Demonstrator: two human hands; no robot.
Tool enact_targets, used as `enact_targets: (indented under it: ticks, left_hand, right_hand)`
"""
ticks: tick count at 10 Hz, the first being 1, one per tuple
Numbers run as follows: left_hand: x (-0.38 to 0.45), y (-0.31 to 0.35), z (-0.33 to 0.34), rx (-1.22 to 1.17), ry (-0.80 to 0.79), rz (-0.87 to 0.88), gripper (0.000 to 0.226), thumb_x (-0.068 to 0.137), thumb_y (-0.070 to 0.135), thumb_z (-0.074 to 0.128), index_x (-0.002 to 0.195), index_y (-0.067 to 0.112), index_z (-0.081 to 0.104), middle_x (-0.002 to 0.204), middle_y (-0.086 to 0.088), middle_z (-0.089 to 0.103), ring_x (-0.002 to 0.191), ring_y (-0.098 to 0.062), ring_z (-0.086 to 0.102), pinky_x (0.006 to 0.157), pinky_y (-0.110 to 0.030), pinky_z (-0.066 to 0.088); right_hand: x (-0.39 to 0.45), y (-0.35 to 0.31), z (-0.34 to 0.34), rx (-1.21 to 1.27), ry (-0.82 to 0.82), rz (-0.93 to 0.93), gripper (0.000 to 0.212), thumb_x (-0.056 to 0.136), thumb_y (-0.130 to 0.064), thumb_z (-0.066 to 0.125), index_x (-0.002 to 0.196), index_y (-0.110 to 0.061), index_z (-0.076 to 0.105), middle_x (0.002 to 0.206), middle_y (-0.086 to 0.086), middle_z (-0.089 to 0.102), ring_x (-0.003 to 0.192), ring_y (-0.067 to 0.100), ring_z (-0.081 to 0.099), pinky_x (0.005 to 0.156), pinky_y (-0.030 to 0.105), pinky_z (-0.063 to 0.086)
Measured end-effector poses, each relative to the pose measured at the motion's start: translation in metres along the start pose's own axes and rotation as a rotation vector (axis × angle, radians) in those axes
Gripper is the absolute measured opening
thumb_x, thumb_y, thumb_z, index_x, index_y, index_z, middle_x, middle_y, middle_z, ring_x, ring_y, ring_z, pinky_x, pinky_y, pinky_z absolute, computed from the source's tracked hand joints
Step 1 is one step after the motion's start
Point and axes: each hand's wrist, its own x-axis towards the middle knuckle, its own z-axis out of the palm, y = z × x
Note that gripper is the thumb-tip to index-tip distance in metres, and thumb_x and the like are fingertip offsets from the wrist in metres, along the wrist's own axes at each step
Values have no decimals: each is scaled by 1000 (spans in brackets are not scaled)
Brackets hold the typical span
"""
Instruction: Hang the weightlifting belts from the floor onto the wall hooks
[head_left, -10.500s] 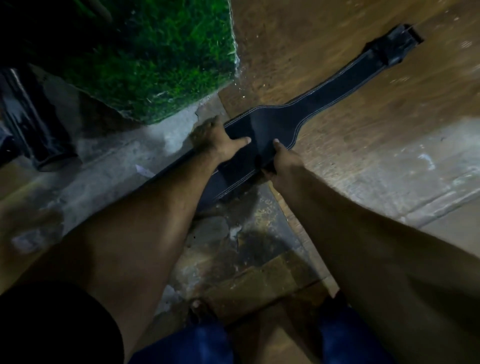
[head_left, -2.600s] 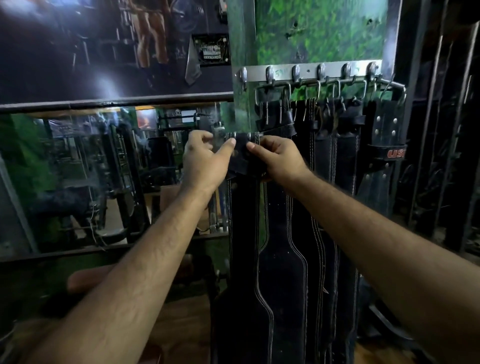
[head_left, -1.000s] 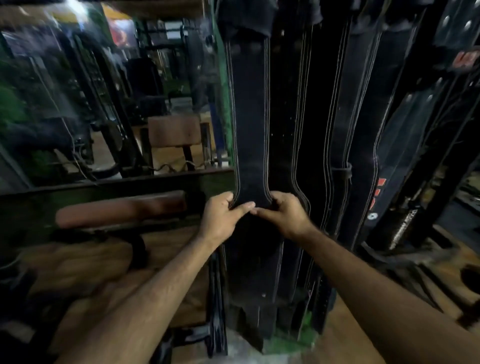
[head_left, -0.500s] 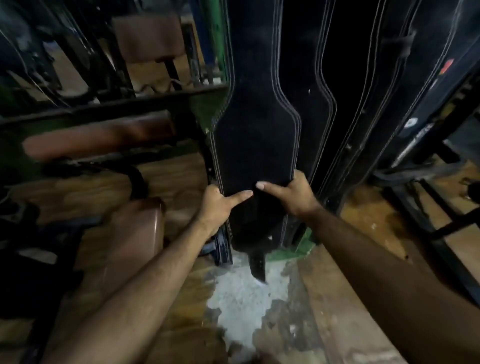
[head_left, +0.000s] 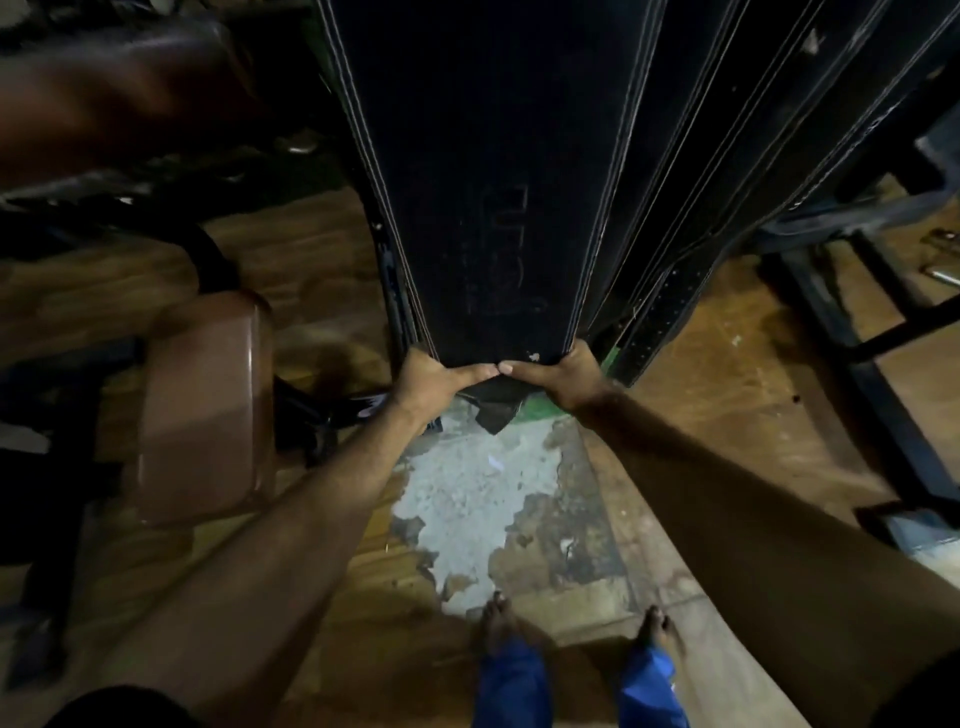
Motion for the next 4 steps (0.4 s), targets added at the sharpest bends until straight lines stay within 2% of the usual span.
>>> enact_targets:
  ticks: [1, 2, 3, 4]
  left_hand:
    - [1, -45, 16, -15, 28, 1, 56, 69, -3, 89, 120, -2, 66, 107, 0, 71, 92, 2, 70, 86, -18, 59]
    - [-3, -80, 35, -26, -19, -35, 52, 70, -6, 87, 116, 8, 66, 104, 6, 70, 92, 6, 70, 86, -18, 58]
    - [-33, -122, 61, 54, -87, -187, 29, 78, 5, 84, 103, 12, 71, 105, -6, 75, 103, -26, 71, 96, -50, 58]
    - [-59, -136, 84, 85, 205, -365, 33, 86, 25, 79, 114, 8, 72, 115, -8, 75, 109, -30, 70, 98, -46, 57]
  right_hand:
    - [-1, 42, 7, 35, -21, 80, 39, 74, -4, 88, 109, -13, 74, 114, 6, 76, 101, 13, 74, 93, 35, 60]
    - [-15, 58, 9, 38, -109, 160, 30, 84, 3, 77, 113, 1, 70, 104, 6, 74, 87, -2, 73, 76, 18, 59]
    - [-44, 81, 17, -102, -192, 262, 34, 91, -1, 71, 122, 10, 61, 96, -1, 66, 74, -16, 67, 58, 1, 46]
    - [-67, 92, 15, -96, 70, 390, 58, 91, -29, 75, 140, -8, 51, 120, 5, 60, 106, 17, 65, 72, 16, 49]
